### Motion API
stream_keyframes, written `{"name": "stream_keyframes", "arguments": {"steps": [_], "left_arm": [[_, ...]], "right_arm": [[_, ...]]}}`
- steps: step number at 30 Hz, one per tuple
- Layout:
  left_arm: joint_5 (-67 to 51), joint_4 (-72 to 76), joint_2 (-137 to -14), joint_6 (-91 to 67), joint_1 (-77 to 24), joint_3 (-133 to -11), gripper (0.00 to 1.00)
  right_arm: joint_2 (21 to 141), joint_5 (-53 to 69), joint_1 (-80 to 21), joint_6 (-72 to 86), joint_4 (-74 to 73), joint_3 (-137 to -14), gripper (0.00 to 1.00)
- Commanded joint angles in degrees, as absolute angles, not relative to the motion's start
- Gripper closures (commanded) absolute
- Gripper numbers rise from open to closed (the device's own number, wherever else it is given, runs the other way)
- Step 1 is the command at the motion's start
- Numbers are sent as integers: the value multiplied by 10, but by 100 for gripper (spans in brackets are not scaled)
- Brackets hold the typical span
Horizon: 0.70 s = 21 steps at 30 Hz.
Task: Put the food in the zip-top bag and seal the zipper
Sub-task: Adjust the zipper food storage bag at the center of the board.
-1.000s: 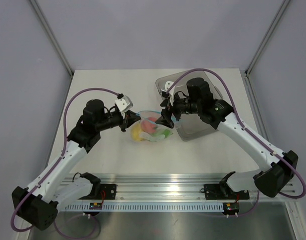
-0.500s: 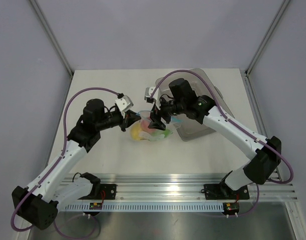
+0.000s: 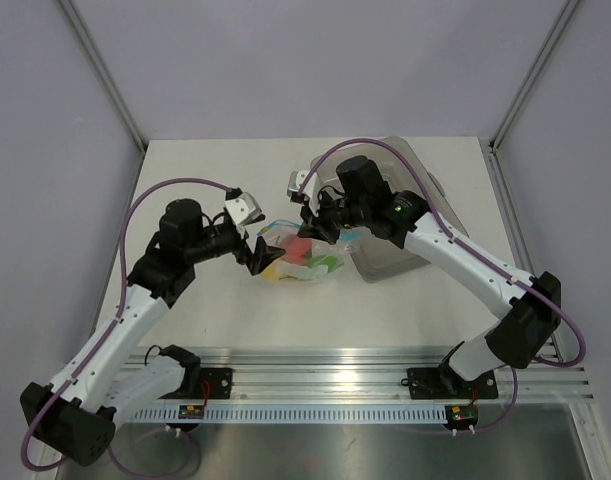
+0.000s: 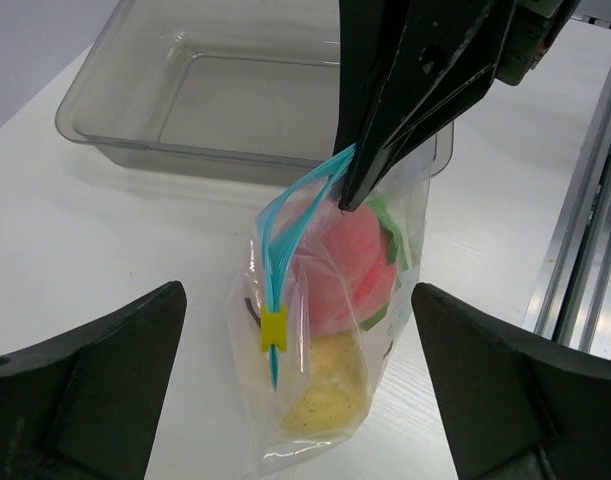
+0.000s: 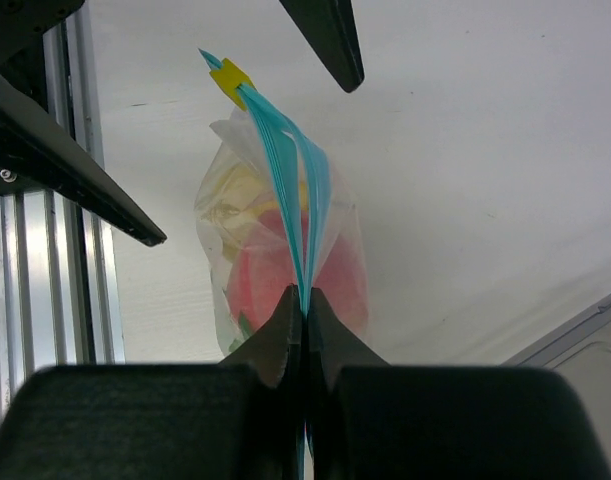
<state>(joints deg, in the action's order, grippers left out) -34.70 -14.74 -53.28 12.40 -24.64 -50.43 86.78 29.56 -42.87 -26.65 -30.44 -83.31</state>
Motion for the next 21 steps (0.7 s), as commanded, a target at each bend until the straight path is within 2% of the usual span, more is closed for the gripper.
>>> {"name": "stream_keyframes", "arguments": {"steps": [1,3,8,12,18,21], "left_arm": [[-341,-132,-503,137,-229,-508,1],[-343,-112,-488,132,-220,-476,3],[-406,-32,-488,91,-170,-428,20],[-452,-4,-518,70,-152,-425,23],[-473,61,-541,26,-137,-421,46],[-476,100,-539,4,-134,-412,43]], "right_arm": [[853,292,-435,-281,-266,-838,100],[853,297,-435,-281,-262,-837,100],[842,301,-435,-281,-250,-826,100],[841,303,-435,-278,-250,-826,100],[843,306,-435,-273,-252,-828,100],[843,309,-435,-273,-256,-829,100]]}}
